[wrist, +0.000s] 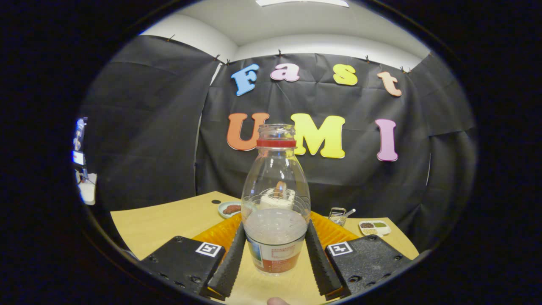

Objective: Take the bottle from table, then pour the juice into the cup, finally place the bottle on the coaster

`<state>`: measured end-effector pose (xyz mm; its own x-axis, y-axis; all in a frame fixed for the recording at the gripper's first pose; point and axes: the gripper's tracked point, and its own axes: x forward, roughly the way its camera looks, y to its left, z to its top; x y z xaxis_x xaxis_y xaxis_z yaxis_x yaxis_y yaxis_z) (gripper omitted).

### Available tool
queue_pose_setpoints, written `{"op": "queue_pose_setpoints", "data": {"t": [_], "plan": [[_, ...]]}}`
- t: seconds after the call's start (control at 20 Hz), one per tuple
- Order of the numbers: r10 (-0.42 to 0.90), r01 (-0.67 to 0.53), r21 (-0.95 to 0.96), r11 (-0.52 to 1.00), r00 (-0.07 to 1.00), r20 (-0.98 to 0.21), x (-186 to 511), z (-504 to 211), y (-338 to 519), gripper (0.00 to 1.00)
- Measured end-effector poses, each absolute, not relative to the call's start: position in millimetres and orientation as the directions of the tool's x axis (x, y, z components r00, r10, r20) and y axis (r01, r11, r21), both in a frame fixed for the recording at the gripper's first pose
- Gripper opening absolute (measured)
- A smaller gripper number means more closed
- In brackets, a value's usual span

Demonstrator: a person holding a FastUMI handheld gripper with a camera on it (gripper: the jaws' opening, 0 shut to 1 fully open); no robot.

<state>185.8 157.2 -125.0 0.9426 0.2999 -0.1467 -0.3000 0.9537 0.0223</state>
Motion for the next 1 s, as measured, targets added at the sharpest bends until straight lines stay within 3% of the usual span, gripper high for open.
{"op": "queue_pose_setpoints", "data": {"t": [0.45, 1.0], "plan": [[0.283, -0.266, 0.103, 0.958, 0.932, -0.225, 247, -205, 166, 0.76], [0.208, -0.199, 0.06, 0.978, 0.924, -0.32, 281, -290, 159, 0.78]]}}
